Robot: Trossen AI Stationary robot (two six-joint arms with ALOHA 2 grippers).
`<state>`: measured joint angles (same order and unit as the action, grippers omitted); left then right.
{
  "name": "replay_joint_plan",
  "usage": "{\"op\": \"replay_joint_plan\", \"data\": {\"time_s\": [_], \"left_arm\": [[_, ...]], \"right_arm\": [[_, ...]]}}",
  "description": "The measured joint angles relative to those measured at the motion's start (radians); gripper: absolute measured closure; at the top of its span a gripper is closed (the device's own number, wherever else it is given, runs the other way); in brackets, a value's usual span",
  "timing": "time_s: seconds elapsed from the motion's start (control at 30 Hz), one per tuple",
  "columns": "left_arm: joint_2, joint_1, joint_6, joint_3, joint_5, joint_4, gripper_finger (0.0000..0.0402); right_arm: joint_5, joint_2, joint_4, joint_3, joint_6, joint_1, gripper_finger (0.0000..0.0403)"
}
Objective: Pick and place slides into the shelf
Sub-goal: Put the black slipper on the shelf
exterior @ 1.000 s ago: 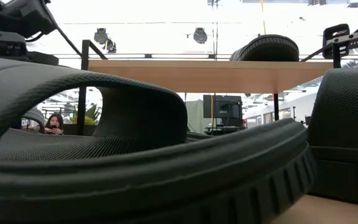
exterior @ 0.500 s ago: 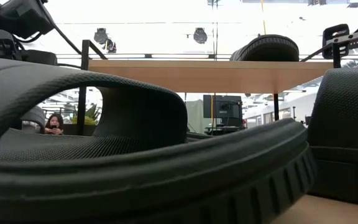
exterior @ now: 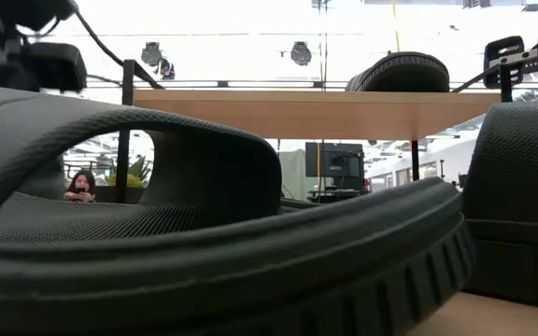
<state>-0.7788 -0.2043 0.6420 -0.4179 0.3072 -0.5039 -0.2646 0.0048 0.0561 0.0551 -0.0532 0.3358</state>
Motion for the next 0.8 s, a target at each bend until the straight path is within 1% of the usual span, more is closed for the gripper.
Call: {"op": "replay_joint_plan", "data": {"time_s": [0.1, 0.3, 0.4, 0.5, 0.63, 0.73, 0.8], "left_arm": [[0.0, -0.043, -0.009, -0.081, -0.072, -0.067, 0.0395], [-0.002, -0.135, -0.046, -0.304, -0.254, -0.302, 0.0397], [-0.002, -0.186, -0.089, -0.394, -0.332, -0.364, 0.0396], [-0.001, -0.226, -0.156, -0.461, -0.377, -0.371, 0.0398], [-0.001, -0.254, -0.308, -0.509, -0.426, -0.355, 0.0394], [-0.001, -0.254, -0.446, -0.518, -0.428, -0.304, 0.0393], [-0.002, -0.249, -0.554, -0.518, -0.398, -0.237, 0.0396]], "right_arm": [[0.0, 0.0, 0.001, 0.0, -0.001, 0.0, 0.0403], [0.0, 0.0, 0.002, 0.0, -0.01, 0.0, 0.0403], [0.0, 0.0, 0.004, 0.0, -0.011, 0.0, 0.0403], [0.0, 0.0, 0.004, 0.0, -0.013, 0.0, 0.0403], [0.0, 0.0, 0.004, 0.0, -0.02, 0.0, 0.0403], [0.0, 0.0, 0.006, 0.0, -0.023, 0.0, 0.0403], [0.0, 0.0, 0.011, 0.0, -0.023, 0.0, 0.0403]]}}
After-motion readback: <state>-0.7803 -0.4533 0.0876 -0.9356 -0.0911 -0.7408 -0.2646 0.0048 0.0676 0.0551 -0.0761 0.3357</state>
